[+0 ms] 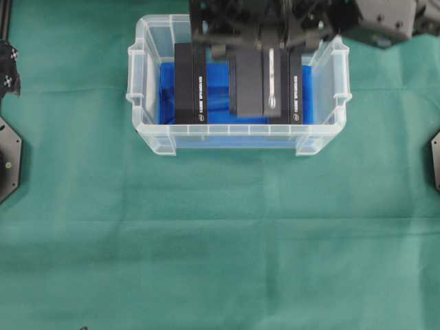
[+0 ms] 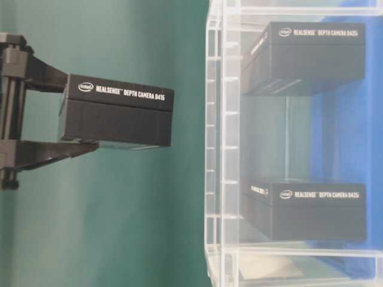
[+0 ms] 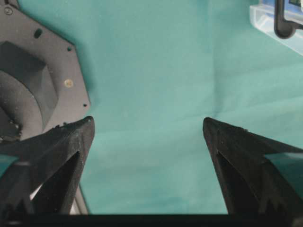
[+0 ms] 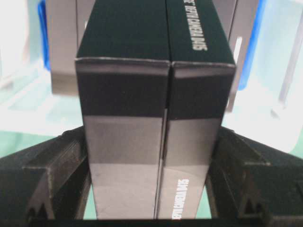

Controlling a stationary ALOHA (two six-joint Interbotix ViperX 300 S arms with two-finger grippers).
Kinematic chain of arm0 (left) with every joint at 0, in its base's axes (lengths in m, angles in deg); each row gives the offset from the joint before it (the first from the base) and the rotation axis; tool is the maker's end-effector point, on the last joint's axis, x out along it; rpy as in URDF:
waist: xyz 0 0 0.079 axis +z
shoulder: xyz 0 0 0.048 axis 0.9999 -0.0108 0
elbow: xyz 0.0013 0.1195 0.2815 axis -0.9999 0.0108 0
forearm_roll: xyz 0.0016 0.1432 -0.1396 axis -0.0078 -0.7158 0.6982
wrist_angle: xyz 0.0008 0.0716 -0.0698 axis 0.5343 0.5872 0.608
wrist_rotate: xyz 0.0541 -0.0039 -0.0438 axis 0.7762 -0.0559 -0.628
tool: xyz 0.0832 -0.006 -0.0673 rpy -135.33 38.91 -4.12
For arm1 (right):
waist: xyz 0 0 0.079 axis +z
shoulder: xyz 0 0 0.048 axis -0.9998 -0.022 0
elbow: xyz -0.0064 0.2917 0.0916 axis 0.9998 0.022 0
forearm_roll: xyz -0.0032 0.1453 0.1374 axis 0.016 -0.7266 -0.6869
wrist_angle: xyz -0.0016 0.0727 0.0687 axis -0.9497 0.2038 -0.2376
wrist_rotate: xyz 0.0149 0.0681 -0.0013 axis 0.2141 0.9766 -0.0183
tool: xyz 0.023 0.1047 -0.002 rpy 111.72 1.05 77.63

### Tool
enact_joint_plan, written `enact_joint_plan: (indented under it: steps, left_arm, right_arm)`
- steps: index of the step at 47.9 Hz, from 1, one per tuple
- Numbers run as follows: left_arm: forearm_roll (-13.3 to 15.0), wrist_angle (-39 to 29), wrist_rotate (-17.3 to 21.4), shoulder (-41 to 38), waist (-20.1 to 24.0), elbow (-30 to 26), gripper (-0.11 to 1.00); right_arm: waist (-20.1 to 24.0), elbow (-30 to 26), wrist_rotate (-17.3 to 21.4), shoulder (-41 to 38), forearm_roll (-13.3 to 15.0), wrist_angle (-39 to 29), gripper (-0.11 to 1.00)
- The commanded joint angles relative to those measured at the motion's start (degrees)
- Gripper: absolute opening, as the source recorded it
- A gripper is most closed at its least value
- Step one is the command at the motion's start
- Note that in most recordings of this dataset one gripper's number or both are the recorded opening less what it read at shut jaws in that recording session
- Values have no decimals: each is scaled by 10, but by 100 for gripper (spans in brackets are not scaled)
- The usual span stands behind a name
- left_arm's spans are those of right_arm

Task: Take out the box from the case.
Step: 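Carry the box toward the front and lower it onto the tablecloth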

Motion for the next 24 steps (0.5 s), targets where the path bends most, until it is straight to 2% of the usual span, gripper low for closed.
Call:
enact_joint_plan:
  steps: [1, 24]
  left_arm:
    - [1, 2, 0, 1, 1, -11, 95]
    - [1, 0, -2, 1, 1, -11, 95]
  right_arm:
    - [23, -16, 14, 34, -1, -7, 66]
    - [138, -16, 119, 30, 3, -18, 66]
